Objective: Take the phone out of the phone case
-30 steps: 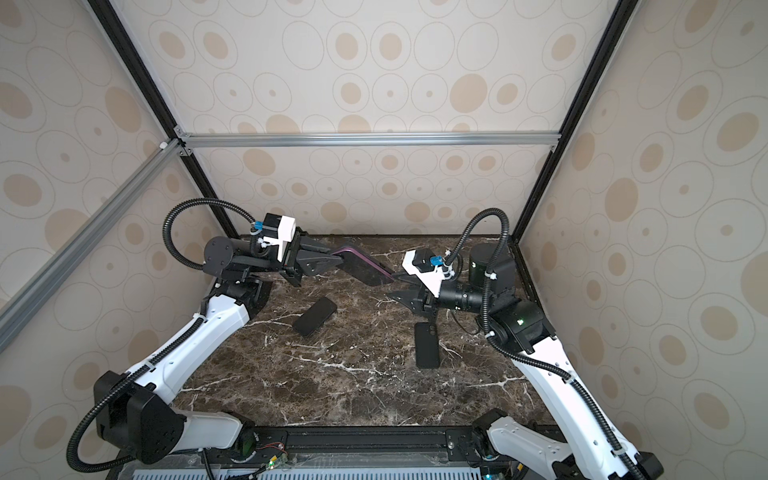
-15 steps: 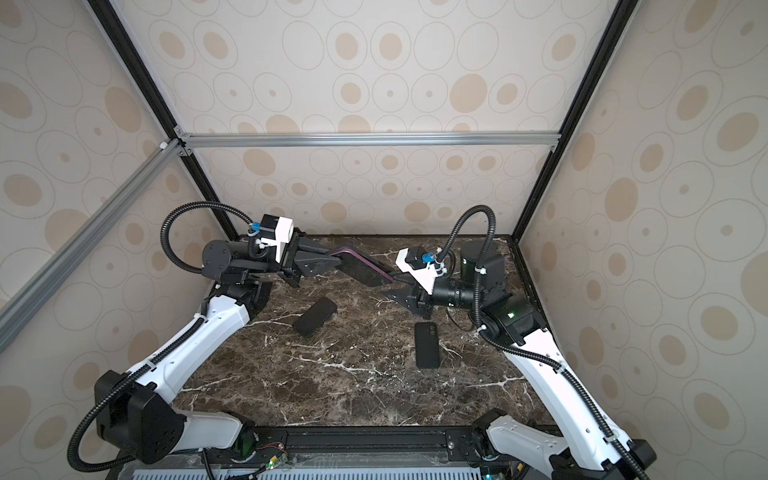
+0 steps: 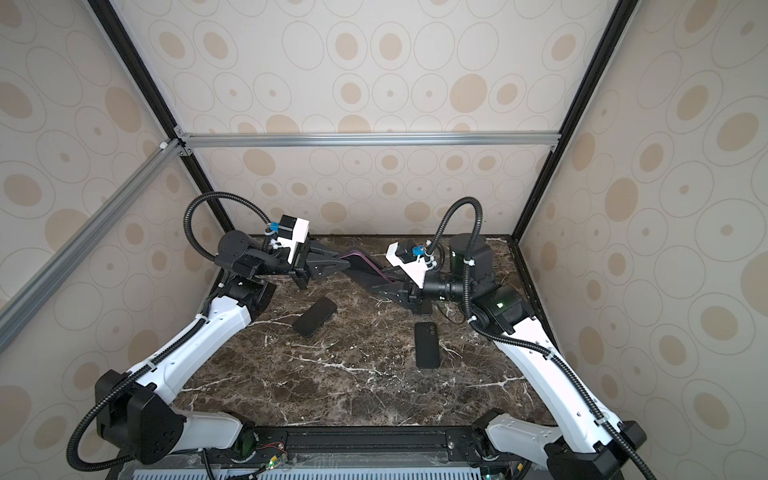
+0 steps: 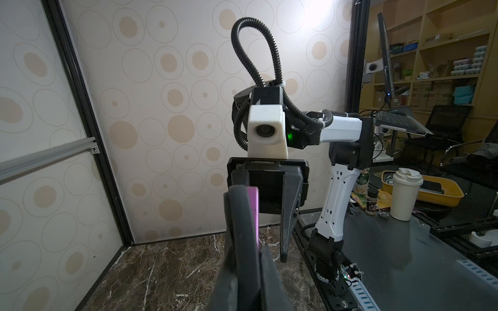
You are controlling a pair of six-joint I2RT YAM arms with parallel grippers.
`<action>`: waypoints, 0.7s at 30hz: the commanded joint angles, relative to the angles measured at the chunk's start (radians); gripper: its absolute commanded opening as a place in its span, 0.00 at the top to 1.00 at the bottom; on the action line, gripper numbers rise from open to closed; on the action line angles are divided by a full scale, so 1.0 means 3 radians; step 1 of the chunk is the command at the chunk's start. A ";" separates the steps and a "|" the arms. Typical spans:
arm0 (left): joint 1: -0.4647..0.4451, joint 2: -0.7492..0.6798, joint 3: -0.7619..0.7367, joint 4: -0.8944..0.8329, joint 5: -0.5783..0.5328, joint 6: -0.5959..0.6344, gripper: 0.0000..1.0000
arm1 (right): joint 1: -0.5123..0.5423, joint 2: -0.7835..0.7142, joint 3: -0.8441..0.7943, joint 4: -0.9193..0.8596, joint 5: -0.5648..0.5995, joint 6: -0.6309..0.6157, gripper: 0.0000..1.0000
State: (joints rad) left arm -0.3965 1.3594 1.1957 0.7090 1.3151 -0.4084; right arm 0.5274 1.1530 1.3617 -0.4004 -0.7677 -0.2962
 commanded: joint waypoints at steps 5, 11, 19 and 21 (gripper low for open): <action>-0.0020 -0.0059 0.0064 -0.0067 -0.0119 0.0226 1.00 | 0.0113 0.0150 0.0232 -0.0050 -0.0154 -0.0081 0.61; -0.0018 -0.0039 0.0074 -0.0067 -0.0102 0.0229 1.00 | 0.0120 0.0164 0.0204 -0.0056 -0.0100 -0.0066 0.69; -0.0017 -0.0052 0.0069 -0.0062 -0.0099 0.0234 1.00 | 0.0123 0.0175 0.0211 -0.0097 -0.0049 -0.0068 0.86; -0.0018 -0.0065 0.0059 -0.0065 -0.0104 0.0241 1.00 | 0.0119 0.0162 0.0215 -0.0103 -0.0044 -0.0071 0.89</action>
State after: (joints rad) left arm -0.3996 1.3594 1.1954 0.6552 1.3308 -0.3725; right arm 0.5453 1.2018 1.4044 -0.4110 -0.7490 -0.3099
